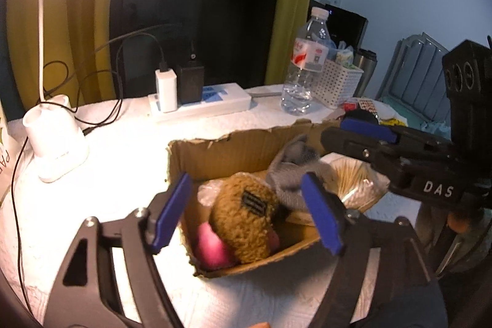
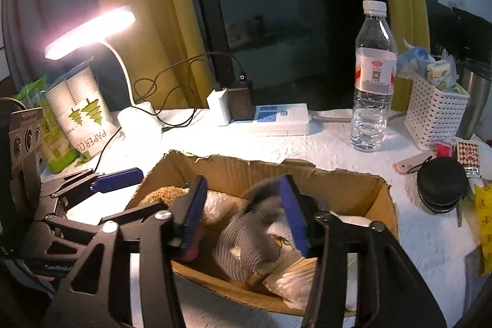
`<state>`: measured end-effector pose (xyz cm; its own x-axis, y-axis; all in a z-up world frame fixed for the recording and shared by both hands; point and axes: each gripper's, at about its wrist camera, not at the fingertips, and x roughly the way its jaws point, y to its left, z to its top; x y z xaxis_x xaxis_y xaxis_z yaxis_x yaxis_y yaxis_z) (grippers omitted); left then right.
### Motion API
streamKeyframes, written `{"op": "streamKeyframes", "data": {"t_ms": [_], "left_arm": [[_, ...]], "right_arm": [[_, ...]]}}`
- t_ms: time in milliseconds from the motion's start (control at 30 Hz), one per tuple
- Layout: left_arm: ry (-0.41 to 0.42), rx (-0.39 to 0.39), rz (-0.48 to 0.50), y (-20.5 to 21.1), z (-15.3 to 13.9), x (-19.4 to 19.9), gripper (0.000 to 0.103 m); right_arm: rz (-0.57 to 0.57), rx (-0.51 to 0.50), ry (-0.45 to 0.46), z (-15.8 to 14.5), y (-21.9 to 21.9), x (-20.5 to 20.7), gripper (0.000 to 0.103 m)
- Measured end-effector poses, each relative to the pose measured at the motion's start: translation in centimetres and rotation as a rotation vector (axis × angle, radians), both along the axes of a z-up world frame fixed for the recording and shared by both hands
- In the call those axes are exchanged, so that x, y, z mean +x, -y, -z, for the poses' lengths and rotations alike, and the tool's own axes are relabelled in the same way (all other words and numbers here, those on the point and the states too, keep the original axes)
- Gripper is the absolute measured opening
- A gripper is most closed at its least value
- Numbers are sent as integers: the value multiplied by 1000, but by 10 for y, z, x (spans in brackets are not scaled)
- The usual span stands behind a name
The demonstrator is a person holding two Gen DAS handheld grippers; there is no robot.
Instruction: Organize soft objects
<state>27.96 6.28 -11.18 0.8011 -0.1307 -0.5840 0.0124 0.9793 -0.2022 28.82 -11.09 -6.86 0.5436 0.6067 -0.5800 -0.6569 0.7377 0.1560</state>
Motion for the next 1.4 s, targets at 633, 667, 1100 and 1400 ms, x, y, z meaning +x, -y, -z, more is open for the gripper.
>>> {"op": "streamKeyframes", "data": {"t_ms": [633, 667, 1100, 1400], "left_arm": [[116, 41, 17, 24, -49, -58, 77], [122, 43, 16, 26, -51, -61, 78], [203, 34, 47, 43, -86, -105, 92], [252, 37, 59, 53, -109, -134, 92]], "right_arm": [[59, 4, 74, -36, 36, -54, 54], [63, 5, 78, -38, 38, -57, 54], [117, 18, 154, -67, 68, -104, 55], [144, 31, 213, -88, 85, -136, 56]]}}
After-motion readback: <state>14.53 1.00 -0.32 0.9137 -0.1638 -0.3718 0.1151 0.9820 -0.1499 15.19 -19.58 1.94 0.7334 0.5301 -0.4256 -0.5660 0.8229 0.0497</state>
